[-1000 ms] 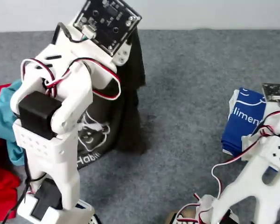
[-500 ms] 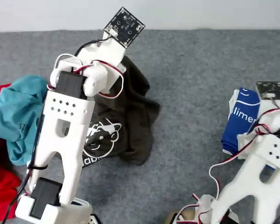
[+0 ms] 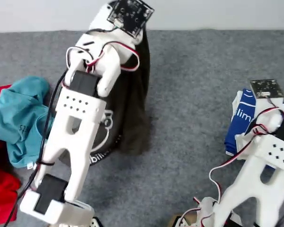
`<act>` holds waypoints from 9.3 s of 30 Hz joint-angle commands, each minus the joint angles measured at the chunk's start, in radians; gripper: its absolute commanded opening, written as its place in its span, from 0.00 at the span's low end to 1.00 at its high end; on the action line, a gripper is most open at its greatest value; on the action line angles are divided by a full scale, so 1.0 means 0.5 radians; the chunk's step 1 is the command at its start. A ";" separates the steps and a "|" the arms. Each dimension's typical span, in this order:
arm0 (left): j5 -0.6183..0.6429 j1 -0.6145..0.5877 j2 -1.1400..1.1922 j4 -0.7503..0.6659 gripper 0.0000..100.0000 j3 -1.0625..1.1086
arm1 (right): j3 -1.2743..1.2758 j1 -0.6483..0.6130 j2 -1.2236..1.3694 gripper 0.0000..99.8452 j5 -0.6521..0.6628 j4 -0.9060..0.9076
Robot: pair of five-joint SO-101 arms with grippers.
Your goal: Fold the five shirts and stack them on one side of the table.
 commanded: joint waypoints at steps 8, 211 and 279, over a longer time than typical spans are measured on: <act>0.025 -0.021 -0.061 0.104 0.02 -0.017 | -0.009 -0.450 -0.035 0.01 -0.003 0.075; -0.227 -0.890 -0.445 0.954 0.01 -1.919 | -0.414 -0.578 -0.692 0.01 1.163 -2.229; -0.841 -0.893 1.559 1.043 0.01 -1.947 | -0.423 -0.747 1.760 0.01 1.857 -4.049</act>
